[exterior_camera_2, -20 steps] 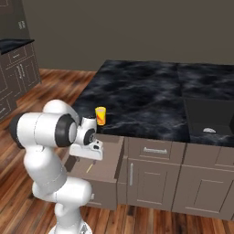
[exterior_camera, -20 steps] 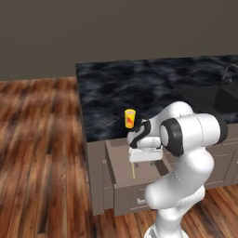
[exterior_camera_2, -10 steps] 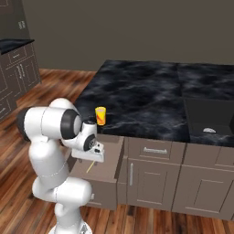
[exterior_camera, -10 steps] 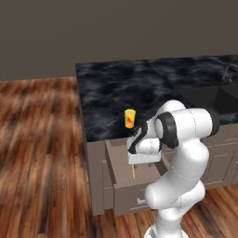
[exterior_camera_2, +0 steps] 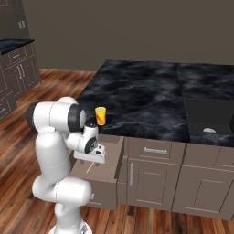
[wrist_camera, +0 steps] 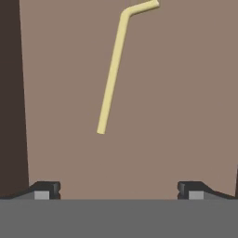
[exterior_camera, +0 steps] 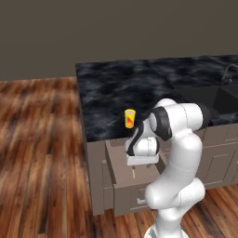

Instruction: Pick up the straw from the right drawer and put it inside the smoothie cup.

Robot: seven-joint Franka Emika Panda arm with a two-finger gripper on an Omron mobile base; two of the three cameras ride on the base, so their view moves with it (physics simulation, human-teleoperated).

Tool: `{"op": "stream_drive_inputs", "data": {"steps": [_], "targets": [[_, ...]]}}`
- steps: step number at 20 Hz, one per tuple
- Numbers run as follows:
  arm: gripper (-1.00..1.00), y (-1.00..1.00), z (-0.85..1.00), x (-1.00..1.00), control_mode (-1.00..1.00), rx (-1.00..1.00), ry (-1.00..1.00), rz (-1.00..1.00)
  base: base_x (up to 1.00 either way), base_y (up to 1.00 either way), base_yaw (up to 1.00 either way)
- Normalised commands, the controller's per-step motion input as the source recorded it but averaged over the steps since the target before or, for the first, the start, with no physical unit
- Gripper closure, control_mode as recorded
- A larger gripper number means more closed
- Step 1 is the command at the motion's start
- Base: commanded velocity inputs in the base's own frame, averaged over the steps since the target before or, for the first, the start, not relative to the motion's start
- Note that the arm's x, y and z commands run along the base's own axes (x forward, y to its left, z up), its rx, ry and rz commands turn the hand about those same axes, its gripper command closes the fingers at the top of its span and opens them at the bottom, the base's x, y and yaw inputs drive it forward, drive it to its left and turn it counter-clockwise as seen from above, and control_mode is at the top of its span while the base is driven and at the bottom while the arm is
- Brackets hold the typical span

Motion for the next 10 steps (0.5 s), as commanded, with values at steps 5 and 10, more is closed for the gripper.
{"op": "stream_drive_inputs", "data": {"steps": [5, 10], "targets": [[-1.00, 0.00, -0.20, 0.21, -1.00, 0.00, 0.00, -0.01, 0.00, 0.00, 0.00], [-1.00, 0.00, -0.20, 0.21, -1.00, 0.00, 0.00, -0.01, 0.00, 0.00, 0.00]]}}
